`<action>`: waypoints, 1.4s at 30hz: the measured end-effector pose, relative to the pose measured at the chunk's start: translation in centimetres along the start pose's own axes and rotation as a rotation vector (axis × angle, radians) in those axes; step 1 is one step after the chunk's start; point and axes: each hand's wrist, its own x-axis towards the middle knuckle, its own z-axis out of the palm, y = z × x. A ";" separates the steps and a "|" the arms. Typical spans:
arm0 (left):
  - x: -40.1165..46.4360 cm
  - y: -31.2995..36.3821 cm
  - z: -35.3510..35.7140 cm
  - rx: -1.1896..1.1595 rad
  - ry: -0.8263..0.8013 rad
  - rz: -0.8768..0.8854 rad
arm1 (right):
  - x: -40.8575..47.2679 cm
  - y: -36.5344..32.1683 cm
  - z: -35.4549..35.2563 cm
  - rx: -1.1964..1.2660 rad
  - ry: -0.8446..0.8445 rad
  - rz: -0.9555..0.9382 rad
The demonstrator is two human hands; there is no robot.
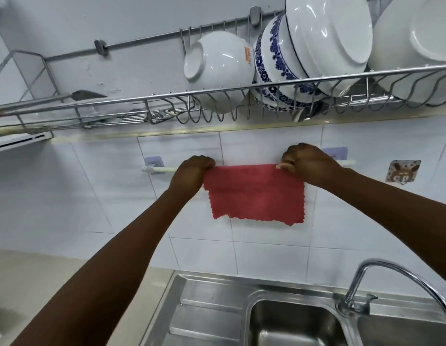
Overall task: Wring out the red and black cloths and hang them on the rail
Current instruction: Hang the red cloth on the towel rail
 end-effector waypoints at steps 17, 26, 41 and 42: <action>-6.5 -9.0 -5.2 0.415 0.001 -0.227 | 5.3 -8.0 1.7 0.123 -0.182 -0.049; -7.1 -9.8 -4.0 0.420 -0.133 -0.316 | 4.4 -7.7 2.8 -0.125 -0.095 0.062; -9.2 6.6 2.1 -0.106 -0.103 -0.202 | -6.9 -6.6 2.0 0.146 0.002 0.147; -9.5 8.5 2.9 -0.151 -0.130 -0.199 | -8.4 -6.4 2.1 0.159 -0.011 0.165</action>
